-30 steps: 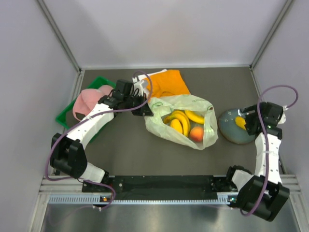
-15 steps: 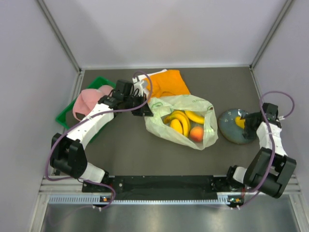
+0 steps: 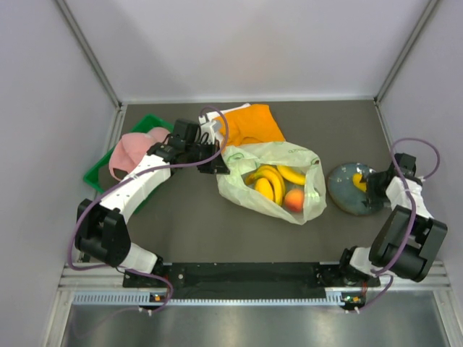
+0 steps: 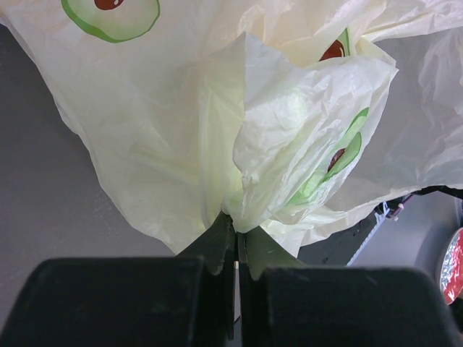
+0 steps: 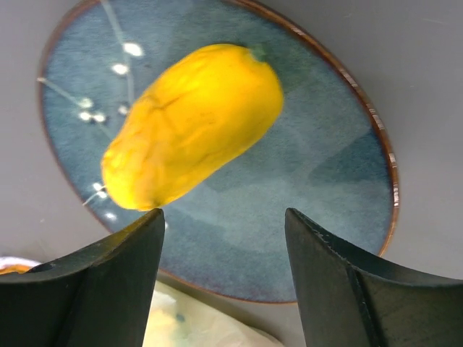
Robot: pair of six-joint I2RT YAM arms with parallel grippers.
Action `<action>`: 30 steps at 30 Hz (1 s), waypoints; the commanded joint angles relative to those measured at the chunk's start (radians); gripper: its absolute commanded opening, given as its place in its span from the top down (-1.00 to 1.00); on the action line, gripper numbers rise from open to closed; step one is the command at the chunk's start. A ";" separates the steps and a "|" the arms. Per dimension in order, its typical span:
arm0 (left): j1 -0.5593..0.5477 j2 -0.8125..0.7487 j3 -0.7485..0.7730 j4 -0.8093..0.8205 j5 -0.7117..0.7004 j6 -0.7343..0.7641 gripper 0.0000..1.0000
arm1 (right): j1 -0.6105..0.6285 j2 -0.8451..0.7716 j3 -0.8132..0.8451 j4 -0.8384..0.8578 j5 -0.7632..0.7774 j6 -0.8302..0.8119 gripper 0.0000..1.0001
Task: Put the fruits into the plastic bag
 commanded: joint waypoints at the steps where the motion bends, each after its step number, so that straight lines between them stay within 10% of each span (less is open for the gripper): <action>1: -0.008 -0.004 0.039 -0.003 0.013 0.009 1.00 | -0.011 -0.068 0.053 0.018 -0.018 0.001 -0.34; 30: -0.018 -0.016 0.044 -0.012 0.001 0.018 1.00 | -0.035 0.081 0.113 0.006 0.052 0.087 -0.37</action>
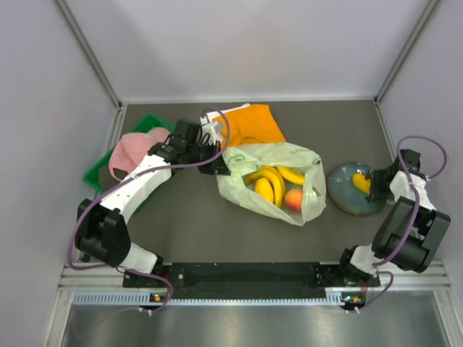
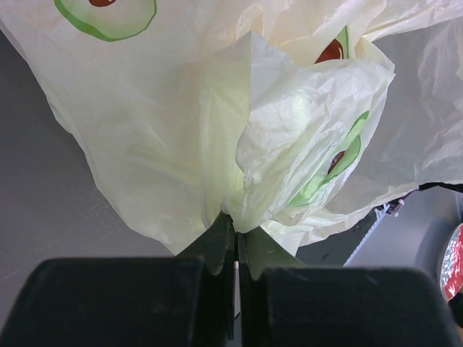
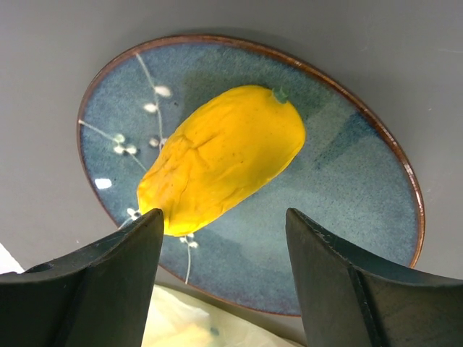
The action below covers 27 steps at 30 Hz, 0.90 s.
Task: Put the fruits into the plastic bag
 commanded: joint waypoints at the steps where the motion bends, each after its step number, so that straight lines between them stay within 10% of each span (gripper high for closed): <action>1: -0.007 -0.018 0.040 -0.003 0.001 0.014 1.00 | -0.010 0.021 0.042 0.007 0.053 0.025 -0.37; 10: -0.009 -0.019 0.041 -0.004 -0.003 0.016 1.00 | -0.010 0.091 0.023 0.038 0.057 0.048 -0.34; 21: -0.007 -0.019 0.041 -0.009 -0.011 0.019 1.00 | -0.010 0.090 -0.018 0.115 -0.035 0.045 0.80; 27: -0.010 -0.019 0.043 -0.008 -0.011 0.019 1.00 | -0.010 -0.024 -0.013 0.073 0.024 0.001 1.00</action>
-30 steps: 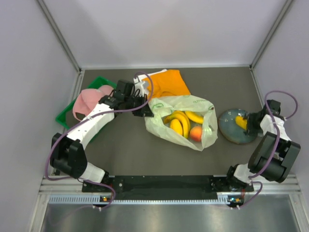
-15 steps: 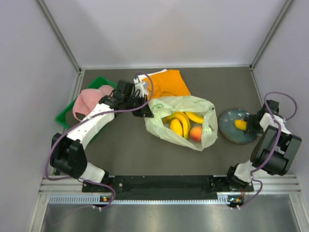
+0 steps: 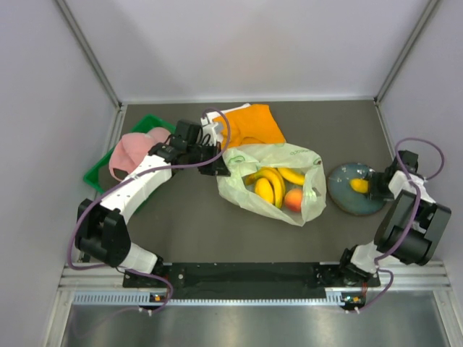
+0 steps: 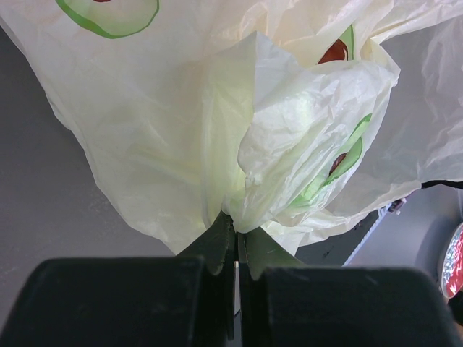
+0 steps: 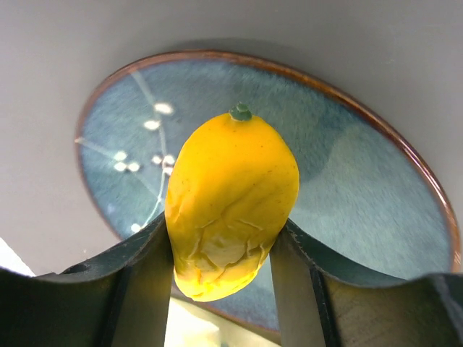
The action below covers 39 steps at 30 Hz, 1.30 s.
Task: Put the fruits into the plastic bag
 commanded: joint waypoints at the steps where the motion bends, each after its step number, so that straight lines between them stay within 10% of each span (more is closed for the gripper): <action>1: -0.004 -0.019 0.042 0.007 -0.001 0.015 1.00 | -0.010 -0.124 0.003 -0.034 0.070 -0.046 1.00; 11: -0.008 -0.013 0.046 0.003 0.000 0.011 1.00 | 0.015 -0.372 0.049 -0.101 0.046 -0.262 1.00; 25: -0.011 -0.032 0.044 0.003 -0.043 0.017 1.00 | 0.435 -0.504 0.344 -0.126 0.021 -0.423 1.00; 39: -0.016 -0.024 0.041 0.006 -0.043 0.015 1.00 | 0.613 -0.606 0.247 0.152 -0.414 -0.719 1.00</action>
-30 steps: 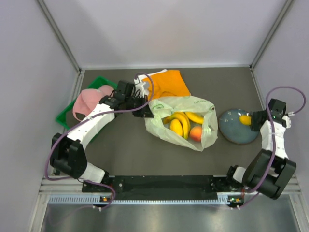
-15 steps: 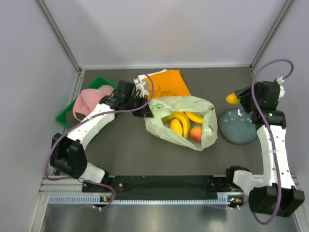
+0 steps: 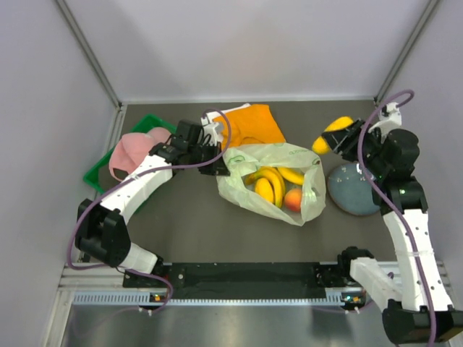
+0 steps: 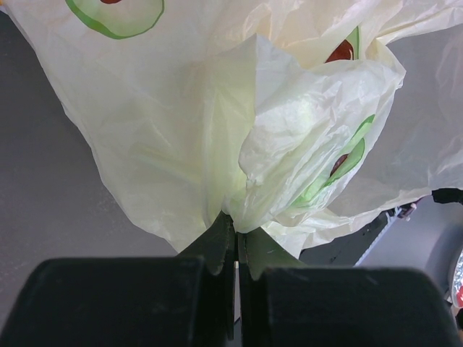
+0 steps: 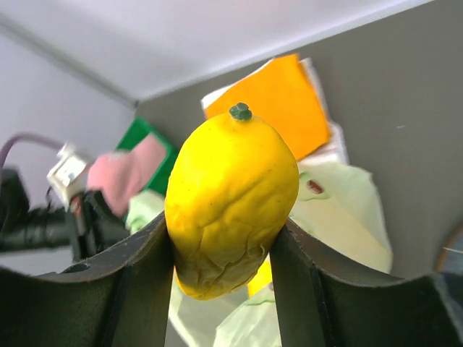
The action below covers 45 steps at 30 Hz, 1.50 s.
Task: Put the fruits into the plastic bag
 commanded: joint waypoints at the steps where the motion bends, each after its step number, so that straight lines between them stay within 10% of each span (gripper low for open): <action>1: -0.008 -0.022 0.037 0.012 -0.001 0.015 1.00 | 0.122 0.052 0.035 0.073 -0.135 -0.156 1.00; 12: -0.008 -0.012 0.037 0.012 -0.016 0.020 1.00 | 0.568 0.219 0.115 -0.074 0.170 -0.420 1.00; 23: -0.009 -0.010 0.039 0.007 -0.019 0.024 1.00 | 0.732 0.435 0.124 -0.214 0.469 -0.489 1.00; 45: -0.009 -0.025 0.040 0.005 -0.019 0.027 1.00 | 0.772 0.716 0.054 0.056 0.272 -0.439 1.00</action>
